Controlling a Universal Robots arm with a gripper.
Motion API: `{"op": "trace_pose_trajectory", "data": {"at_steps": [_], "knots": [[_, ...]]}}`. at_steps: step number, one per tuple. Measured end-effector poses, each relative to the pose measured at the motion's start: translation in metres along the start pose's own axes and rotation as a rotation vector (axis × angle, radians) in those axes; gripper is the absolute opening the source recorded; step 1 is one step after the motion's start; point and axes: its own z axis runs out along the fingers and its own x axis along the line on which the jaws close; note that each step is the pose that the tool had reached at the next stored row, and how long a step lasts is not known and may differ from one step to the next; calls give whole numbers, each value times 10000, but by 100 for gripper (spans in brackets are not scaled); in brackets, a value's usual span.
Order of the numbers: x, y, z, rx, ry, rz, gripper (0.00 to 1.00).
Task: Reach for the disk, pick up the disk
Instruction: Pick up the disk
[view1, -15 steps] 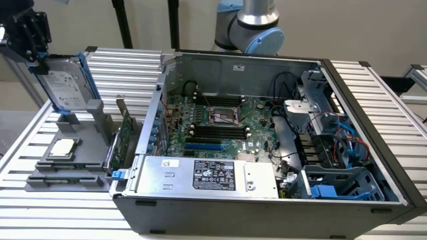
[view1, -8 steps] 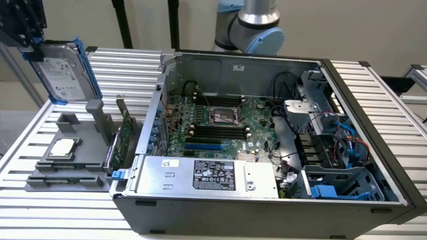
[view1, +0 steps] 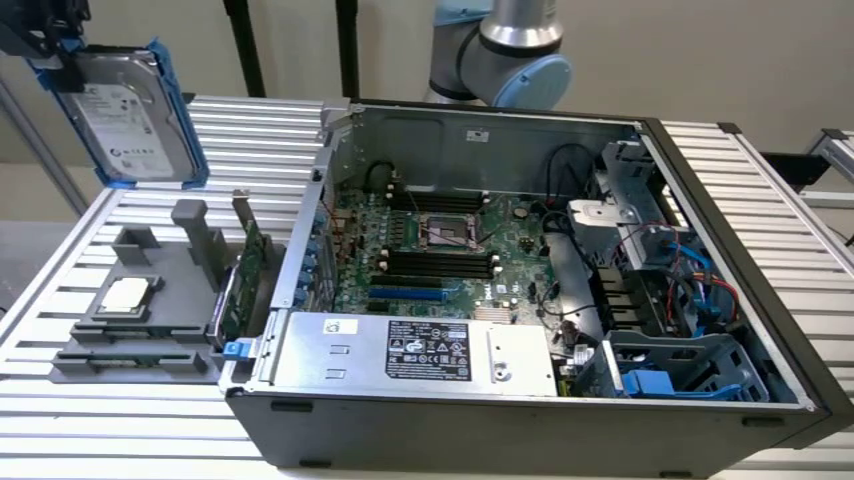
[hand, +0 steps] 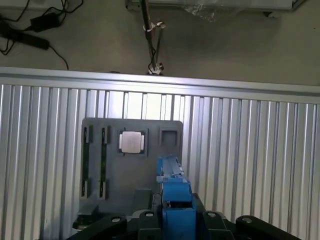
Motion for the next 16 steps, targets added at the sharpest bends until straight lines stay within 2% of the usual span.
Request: {"op": "trace_pose_trajectory", "data": {"at_steps": [4, 9, 16], "knots": [[26, -161, -175, 4, -67, -18, 33], [57, -387, -345, 9, -176, -19, 33], [99, -703, -521, 2, -346, -19, 33]]}}
